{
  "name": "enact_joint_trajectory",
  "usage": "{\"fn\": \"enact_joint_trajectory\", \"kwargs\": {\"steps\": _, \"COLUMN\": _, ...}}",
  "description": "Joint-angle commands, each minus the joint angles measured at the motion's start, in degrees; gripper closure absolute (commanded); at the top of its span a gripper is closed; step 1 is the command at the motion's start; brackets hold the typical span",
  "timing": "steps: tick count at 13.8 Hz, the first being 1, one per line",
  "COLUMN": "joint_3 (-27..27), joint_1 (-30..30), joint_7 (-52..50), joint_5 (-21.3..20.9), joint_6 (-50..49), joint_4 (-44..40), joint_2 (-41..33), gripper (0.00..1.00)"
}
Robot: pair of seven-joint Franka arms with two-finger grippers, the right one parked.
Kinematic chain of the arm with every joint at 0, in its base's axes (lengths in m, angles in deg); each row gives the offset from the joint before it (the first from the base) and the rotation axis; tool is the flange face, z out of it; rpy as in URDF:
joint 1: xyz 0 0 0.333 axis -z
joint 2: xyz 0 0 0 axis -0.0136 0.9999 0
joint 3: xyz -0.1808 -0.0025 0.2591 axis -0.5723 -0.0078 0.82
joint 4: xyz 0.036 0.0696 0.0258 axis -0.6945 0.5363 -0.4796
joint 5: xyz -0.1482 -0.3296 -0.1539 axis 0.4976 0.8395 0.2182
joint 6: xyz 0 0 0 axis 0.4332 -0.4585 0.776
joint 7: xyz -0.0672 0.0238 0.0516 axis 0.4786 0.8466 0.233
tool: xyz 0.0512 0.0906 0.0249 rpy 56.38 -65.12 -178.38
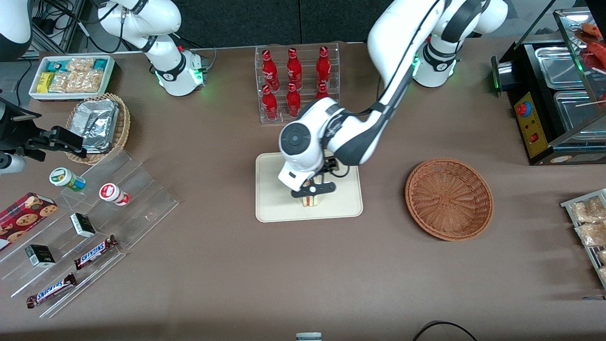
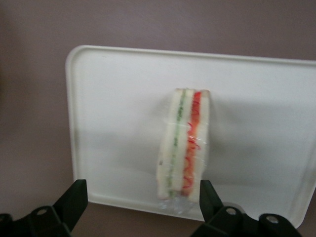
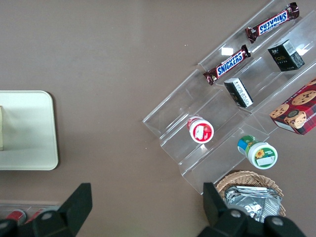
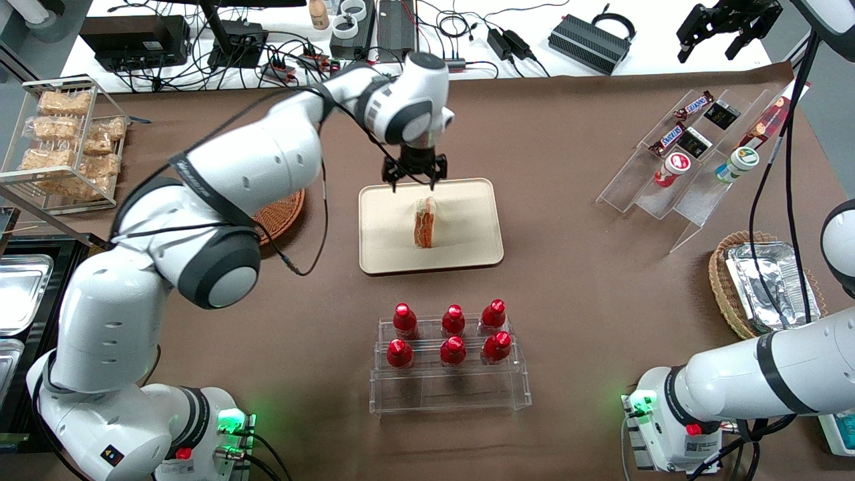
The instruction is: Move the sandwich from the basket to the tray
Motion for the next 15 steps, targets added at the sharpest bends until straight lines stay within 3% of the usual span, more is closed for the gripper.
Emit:
{"fn": "enact_joint_trajectory", "kwargs": {"steps": 1, "joint_3": -0.4, "joint_1": -4.4, "joint_7": 0.1, "joint_5": 0.0, "joint_6": -3.0, "joint_4": 2.0, "joint_2": -4.3, "gripper": 0.0}}
{"fn": "enact_joint_trajectory", "kwargs": {"steps": 5, "joint_3": -0.4, "joint_1": -11.5, "joint_7": 0.6, "joint_5": 0.1, "joint_6": -2.6, "joint_4": 6.6, "joint_2": -9.6, "gripper": 0.0}}
{"fn": "enact_joint_trajectory", "kwargs": {"steps": 11, "joint_3": -0.4, "joint_1": -18.6, "joint_7": 10.6, "joint_5": 2.2, "joint_6": -4.5, "joint_4": 11.9, "joint_2": -15.3, "gripper": 0.0}}
{"fn": "enact_joint_trajectory", "kwargs": {"steps": 15, "joint_3": -0.6, "joint_1": -24.9, "joint_7": 18.5, "joint_5": 4.1, "joint_6": -3.2, "joint_4": 20.6, "joint_2": -24.3, "gripper": 0.0}}
